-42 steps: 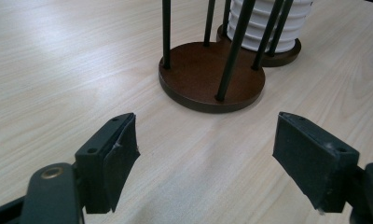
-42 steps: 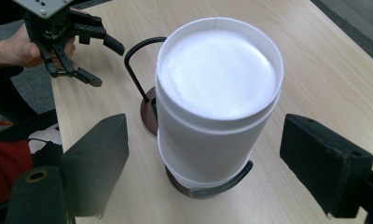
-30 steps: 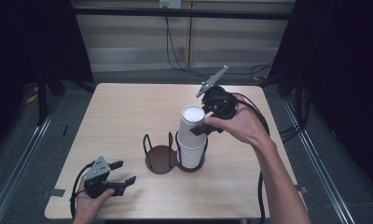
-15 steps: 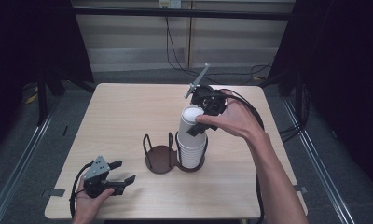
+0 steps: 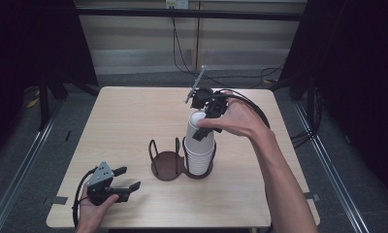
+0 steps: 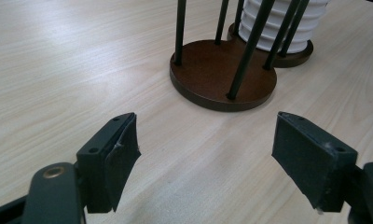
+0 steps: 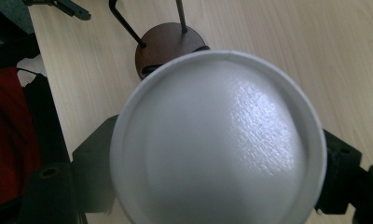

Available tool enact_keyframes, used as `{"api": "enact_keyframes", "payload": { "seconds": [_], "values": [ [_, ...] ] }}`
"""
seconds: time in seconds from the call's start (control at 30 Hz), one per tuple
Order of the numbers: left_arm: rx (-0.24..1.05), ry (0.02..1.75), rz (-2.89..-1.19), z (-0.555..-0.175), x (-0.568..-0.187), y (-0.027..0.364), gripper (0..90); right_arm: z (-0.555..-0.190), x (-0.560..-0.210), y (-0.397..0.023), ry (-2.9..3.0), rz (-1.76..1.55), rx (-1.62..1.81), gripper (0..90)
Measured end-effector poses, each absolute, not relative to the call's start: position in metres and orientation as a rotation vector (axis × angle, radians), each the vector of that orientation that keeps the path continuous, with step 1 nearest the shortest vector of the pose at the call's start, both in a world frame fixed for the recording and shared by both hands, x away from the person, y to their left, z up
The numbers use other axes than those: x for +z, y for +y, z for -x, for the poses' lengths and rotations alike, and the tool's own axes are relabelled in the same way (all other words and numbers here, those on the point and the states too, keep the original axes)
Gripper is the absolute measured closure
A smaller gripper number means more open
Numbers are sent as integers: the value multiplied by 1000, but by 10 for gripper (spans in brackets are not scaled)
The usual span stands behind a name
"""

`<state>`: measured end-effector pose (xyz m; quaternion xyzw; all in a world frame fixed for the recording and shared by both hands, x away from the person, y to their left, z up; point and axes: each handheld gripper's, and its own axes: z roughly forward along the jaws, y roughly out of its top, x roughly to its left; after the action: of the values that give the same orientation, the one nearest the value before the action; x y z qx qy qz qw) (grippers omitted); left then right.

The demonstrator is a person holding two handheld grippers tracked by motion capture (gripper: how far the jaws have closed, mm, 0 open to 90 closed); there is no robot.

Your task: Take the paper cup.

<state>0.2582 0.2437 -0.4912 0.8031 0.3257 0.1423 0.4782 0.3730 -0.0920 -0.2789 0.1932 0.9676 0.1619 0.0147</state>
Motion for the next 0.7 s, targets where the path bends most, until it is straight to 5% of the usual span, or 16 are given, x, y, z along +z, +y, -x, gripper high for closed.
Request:
{"api": "enact_keyframes", "payload": {
  "seconds": [0.7],
  "values": [
    [320, 780, -1971, -258, -492, 241, 226, -374, -278, -87, 3033, -575, 405, 216]
  ]
}}
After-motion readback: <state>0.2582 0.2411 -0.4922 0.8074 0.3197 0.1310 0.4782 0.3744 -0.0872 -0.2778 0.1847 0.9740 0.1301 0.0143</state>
